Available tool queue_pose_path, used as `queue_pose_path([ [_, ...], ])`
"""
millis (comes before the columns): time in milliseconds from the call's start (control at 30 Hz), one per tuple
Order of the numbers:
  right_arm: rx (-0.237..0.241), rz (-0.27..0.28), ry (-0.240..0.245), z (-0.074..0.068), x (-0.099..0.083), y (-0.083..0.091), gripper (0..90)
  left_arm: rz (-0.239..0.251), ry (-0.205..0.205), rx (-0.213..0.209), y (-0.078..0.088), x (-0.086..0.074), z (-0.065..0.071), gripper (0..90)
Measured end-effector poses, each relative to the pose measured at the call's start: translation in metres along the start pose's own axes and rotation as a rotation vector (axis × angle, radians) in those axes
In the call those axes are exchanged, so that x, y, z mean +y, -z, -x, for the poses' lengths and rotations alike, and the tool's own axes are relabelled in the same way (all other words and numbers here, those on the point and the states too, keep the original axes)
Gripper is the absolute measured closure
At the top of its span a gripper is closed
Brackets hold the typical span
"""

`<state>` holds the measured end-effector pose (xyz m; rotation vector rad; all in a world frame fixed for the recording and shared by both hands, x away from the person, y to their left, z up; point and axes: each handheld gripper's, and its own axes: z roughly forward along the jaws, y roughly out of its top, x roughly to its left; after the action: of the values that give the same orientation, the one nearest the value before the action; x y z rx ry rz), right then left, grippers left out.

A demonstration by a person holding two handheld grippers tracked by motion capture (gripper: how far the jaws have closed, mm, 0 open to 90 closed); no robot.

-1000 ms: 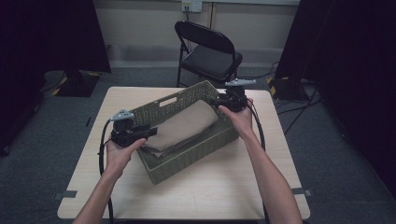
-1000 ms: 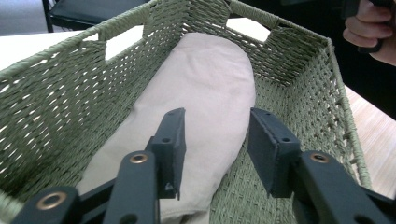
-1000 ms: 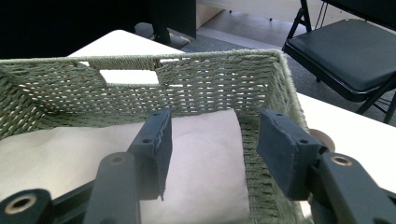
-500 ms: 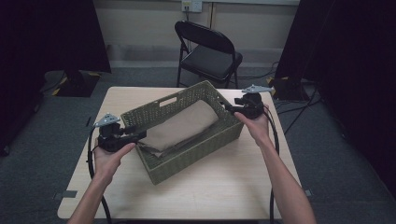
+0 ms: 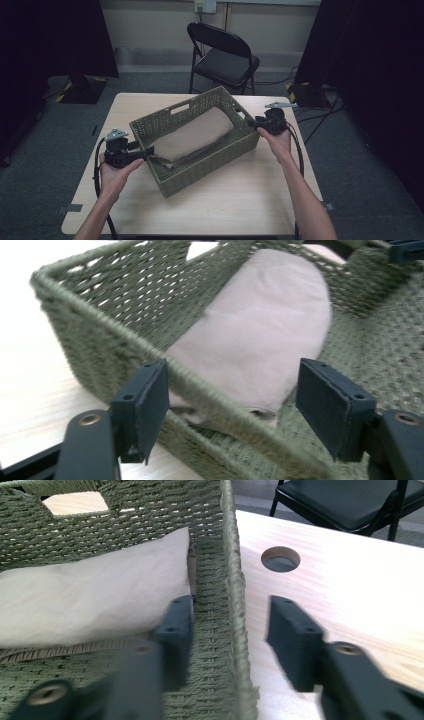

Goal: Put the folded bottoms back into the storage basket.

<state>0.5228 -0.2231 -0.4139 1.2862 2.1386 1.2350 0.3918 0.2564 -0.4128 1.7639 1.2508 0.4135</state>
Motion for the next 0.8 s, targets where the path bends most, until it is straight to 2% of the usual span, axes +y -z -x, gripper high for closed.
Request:
queue_pose_path([
  [33, -0.005, -0.008, -0.006, 0.002, -0.002, -0.002, 64.5, -0.003, 0.003, 0.001, 0.000, -0.001, 0.000, 30.1],
  [67, -0.004, -0.003, -0.008, 0.003, -0.003, -0.001, 65.3, -0.003, 0.003, 0.001, 0.000, -0.001, 0.000, 30.2],
  [133, -0.022, -0.002, -0.013, 0.004, -0.004, -0.002, 70.6, -0.041, 0.002, 0.019, -0.004, -0.004, 0.002, 30.3],
  [200, -0.021, -0.008, -0.021, 0.006, -0.006, -0.003, 74.8, -0.033, 0.018, 0.022, -0.005, -0.006, 0.002, 30.6],
  [233, -0.007, -0.005, -0.028, 0.006, -0.008, -0.003, 79.7, -0.037, 0.029, 0.020, -0.005, -0.006, 0.001, 30.9],
  [267, -0.007, -0.005, -0.028, 0.006, -0.008, -0.003, 79.7, -0.037, 0.029, 0.020, -0.005, -0.006, 0.001, 32.0],
  [300, -0.006, 0.006, -0.018, 0.003, -0.009, -0.003, 83.4, -0.032, 0.041, 0.020, -0.004, -0.006, 0.001, 33.6],
  [400, -0.017, 0.009, -0.016, 0.001, -0.011, -0.002, 83.8, -0.035, 0.036, 0.020, -0.004, -0.006, 0.001, 33.8],
  [433, 0.004, 0.016, -0.042, 0.003, -0.013, -0.001, 84.3, -0.032, 0.035, 0.016, -0.004, -0.006, -0.001, 34.5],
  [467, 0.010, 0.015, -0.039, 0.003, -0.015, 0.001, 84.4, -0.032, 0.035, 0.016, -0.004, -0.006, -0.001, 35.3],
  [533, 0.007, 0.011, -0.029, 0.001, -0.016, 0.003, 84.5, -0.028, 0.040, 0.017, -0.004, -0.006, -0.004, 36.5],
  [633, -0.008, -0.007, 0.027, -0.010, -0.022, 0.012, 83.8, -0.020, 0.044, 0.018, -0.002, -0.006, -0.008, 38.6],
  [800, -0.003, -0.011, 0.040, -0.018, -0.029, 0.021, 82.6, -0.014, 0.045, 0.024, -0.002, -0.005, -0.014, 43.0],
])
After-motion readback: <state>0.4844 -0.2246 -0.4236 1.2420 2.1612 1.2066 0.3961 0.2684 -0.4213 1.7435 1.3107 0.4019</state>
